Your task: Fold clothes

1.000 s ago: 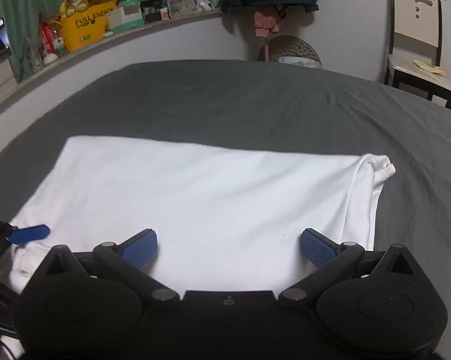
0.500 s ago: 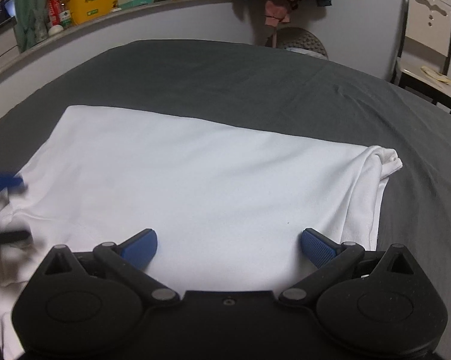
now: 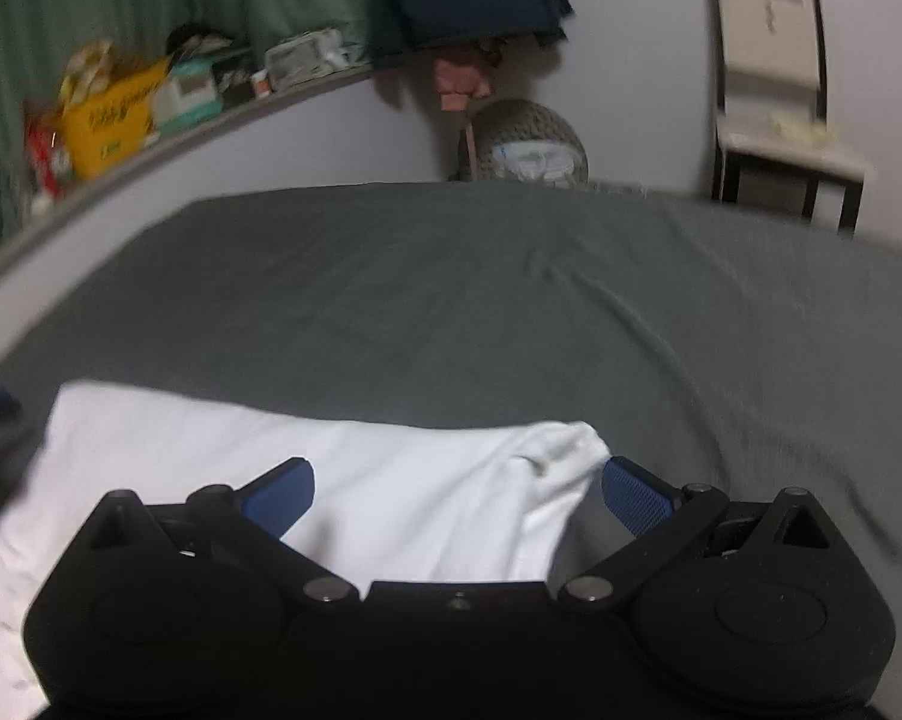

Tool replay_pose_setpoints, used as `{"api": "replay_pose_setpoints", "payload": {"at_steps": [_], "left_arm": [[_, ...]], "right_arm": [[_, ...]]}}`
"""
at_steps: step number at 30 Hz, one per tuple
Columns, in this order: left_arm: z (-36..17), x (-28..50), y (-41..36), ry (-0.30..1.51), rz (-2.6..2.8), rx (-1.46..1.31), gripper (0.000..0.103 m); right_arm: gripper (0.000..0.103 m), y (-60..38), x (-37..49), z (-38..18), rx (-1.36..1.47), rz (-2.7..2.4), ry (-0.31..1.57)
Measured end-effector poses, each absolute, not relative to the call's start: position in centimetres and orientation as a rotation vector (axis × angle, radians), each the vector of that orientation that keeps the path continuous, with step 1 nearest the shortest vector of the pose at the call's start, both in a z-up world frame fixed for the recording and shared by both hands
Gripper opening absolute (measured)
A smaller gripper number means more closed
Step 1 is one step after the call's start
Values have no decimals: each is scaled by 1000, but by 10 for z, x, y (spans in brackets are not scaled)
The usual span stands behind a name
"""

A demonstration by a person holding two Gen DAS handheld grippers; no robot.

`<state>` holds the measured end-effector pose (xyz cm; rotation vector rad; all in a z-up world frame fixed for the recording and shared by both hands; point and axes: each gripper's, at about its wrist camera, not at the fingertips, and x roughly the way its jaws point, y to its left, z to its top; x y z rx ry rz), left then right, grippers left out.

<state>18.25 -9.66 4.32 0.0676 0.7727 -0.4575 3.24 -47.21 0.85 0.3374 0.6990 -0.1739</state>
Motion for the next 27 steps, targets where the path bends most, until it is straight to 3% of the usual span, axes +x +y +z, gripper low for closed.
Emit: {"api": "replay_pose_setpoints", "payload": {"at_steps": [5, 14, 27], "left_arm": [[22, 207, -87, 822, -481, -14, 103], [-8, 235, -39, 867, -475, -230, 103], [-39, 263, -82, 895, -614, -249, 97]], "right_arm": [[102, -505, 31, -20, 593, -122, 701], [101, -505, 37, -31, 573, -114, 717], [80, -527, 29, -41, 673, -135, 622]]}}
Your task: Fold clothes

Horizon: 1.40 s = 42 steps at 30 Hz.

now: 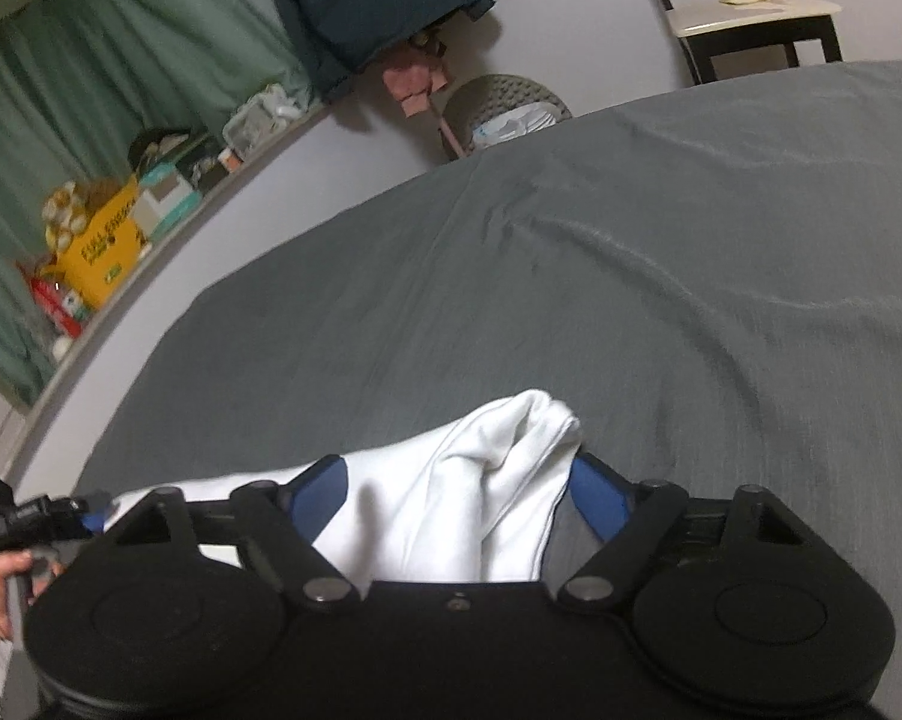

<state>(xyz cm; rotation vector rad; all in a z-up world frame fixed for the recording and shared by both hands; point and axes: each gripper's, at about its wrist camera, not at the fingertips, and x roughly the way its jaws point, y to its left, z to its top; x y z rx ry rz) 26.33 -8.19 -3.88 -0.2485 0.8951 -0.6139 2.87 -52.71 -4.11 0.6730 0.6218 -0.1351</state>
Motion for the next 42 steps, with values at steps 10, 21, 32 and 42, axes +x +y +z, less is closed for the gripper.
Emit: {"api": "replay_pose_setpoints", "payload": {"at_steps": [10, 21, 32, 42], "left_arm": [[-50, 269, -89, 895, -586, -298, 30], [-10, 233, -88, 735, -577, -246, 12], [45, 155, -38, 636, -683, -186, 10], [42, 71, -6, 673, -755, 159, 3]], "right_arm": [[48, -525, 30, -49, 659, -131, 584], [16, -507, 17, -15, 549, -74, 518], [15, -436, -71, 61, 248, 34, 505], [21, -364, -117, 36, 23, 22, 790]]}}
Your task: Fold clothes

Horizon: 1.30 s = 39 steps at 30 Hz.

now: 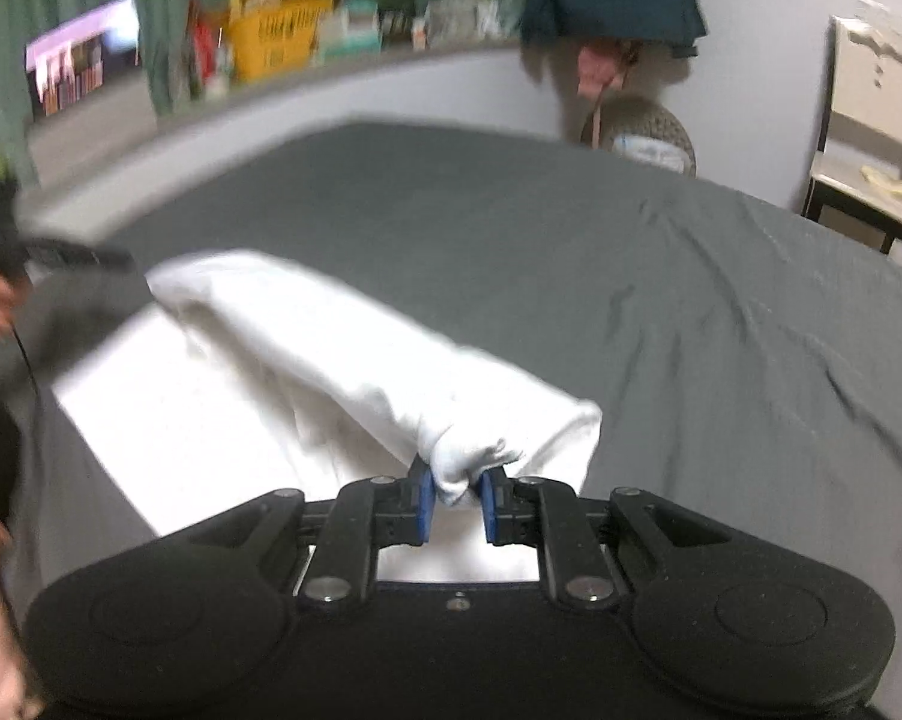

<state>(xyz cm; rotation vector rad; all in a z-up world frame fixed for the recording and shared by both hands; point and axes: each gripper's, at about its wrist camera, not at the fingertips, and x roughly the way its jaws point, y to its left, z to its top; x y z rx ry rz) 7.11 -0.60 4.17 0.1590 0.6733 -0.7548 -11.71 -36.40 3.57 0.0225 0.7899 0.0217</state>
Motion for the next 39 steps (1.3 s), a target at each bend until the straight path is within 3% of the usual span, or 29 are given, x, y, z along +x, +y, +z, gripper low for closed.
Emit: {"api": "replay_pose_setpoints", "payload": {"at_steps": [2, 3, 6, 12, 19, 20, 21, 22, 23, 28, 34, 37, 39], "left_arm": [[39, 55, -16, 650, -750, 307, 4], [37, 47, -21, 637, -746, 380, 11], [27, 32, -38, 614, -703, 573, 16], [18, 18, -66, 503, -564, 832, 16], [6, 3, -97, 335, -546, 1159, 17], [4, 2, -100, 318, -546, 1197, 23], [1, 1, -102, 302, -546, 1233, 58], [-1, 2, -103, 304, -549, 1244, 85], [-2, 2, -102, 290, -539, 1235, 103], [7, -9, -101, 212, -549, 1210, 103], [1, -13, -111, 83, -538, 1381, 102], [-1, -17, -120, 92, -565, 1451, 83], [-7, -22, -128, 109, -586, 1506, 65]], "right_arm": [[31, -345, -113, 31, -89, -3, 827], [41, -336, -110, 29, -153, -19, 840], [61, -306, -107, 19, -403, -92, 857], [63, -255, -111, -19, -865, -90, 815], [66, -228, -111, -54, -1097, -88, 701], [66, -228, -108, -57, -1104, -94, 695], [66, -228, -105, -59, -1100, -101, 694], [67, -228, -103, -59, -1091, -108, 694], [68, -229, -100, -59, -1072, -113, 697], [69, -236, -92, -60, -1030, -129, 697], [72, -234, -93, -63, -1055, -140, 668], [67, -237, -90, -59, -1033, -139, 660], [54, -239, -89, -56, -1011, -138, 664]]}}
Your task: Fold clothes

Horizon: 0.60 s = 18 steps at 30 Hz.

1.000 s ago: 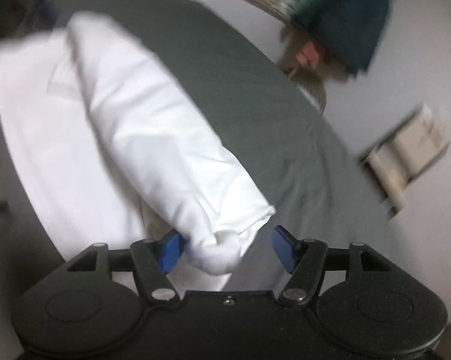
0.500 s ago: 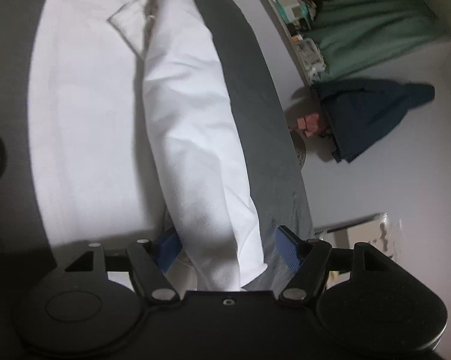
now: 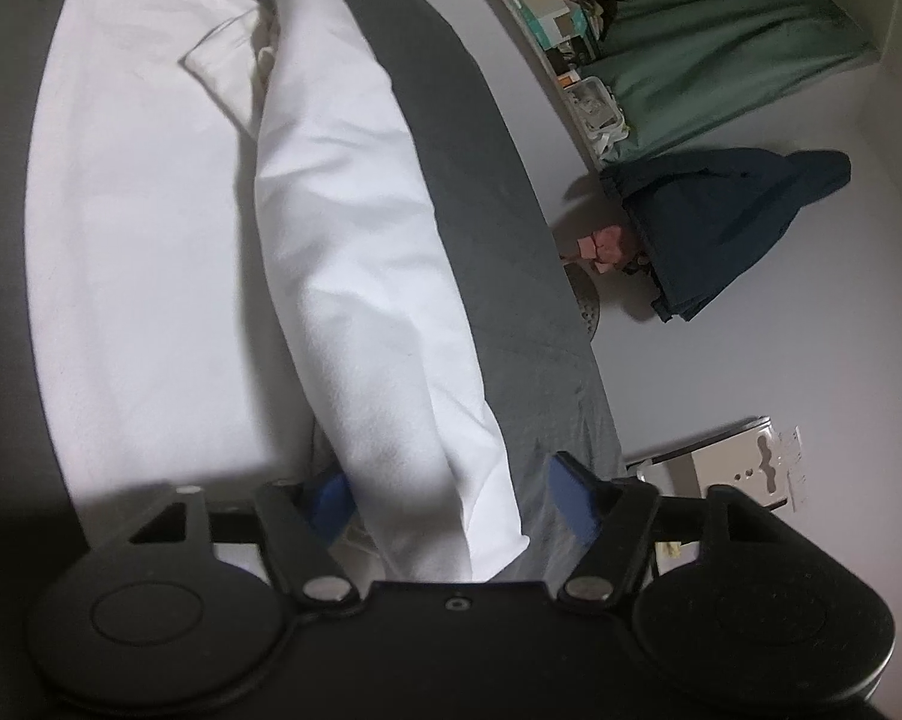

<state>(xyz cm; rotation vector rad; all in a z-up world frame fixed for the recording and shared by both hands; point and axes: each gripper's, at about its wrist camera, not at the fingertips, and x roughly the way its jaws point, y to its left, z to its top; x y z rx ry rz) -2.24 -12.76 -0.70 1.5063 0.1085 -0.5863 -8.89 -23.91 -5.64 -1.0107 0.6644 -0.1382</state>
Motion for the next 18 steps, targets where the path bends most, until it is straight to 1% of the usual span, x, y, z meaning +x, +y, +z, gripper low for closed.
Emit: {"api": "replay_pose_setpoints", "payload": {"at_steps": [1, 2, 3, 4, 5, 6, 7, 9, 14, 18], "left_arm": [[-9, -25, -130, 122, -599, 1519, 61], [-11, -28, -133, 147, -606, 1518, 47], [-11, -30, -134, 173, -613, 1502, 35], [-11, -32, -136, 199, -619, 1484, 28], [-9, -33, -136, 221, -625, 1447, 16], [-4, -34, -135, 232, -625, 1409, 12], [2, -34, -133, 237, -625, 1371, 10], [18, -41, -126, 218, -628, 1329, 10], [63, -72, -104, 114, -641, 1287, 10], [89, -99, -85, 102, -702, 1238, 10]], "right_arm": [[50, -240, -89, -55, -998, -137, 670], [42, -239, -91, -54, -987, -137, 674], [31, -239, -91, -52, -975, -134, 676], [26, -239, -92, -49, -962, -128, 676], [19, -240, -93, -47, -950, -124, 676], [15, -240, -95, -43, -938, -122, 675], [14, -241, -98, -38, -924, -115, 673], [12, -245, -103, -28, -908, -105, 662], [12, -269, -113, 13, -852, -145, 631], [9, -278, -129, 34, -839, -73, 696]]}}
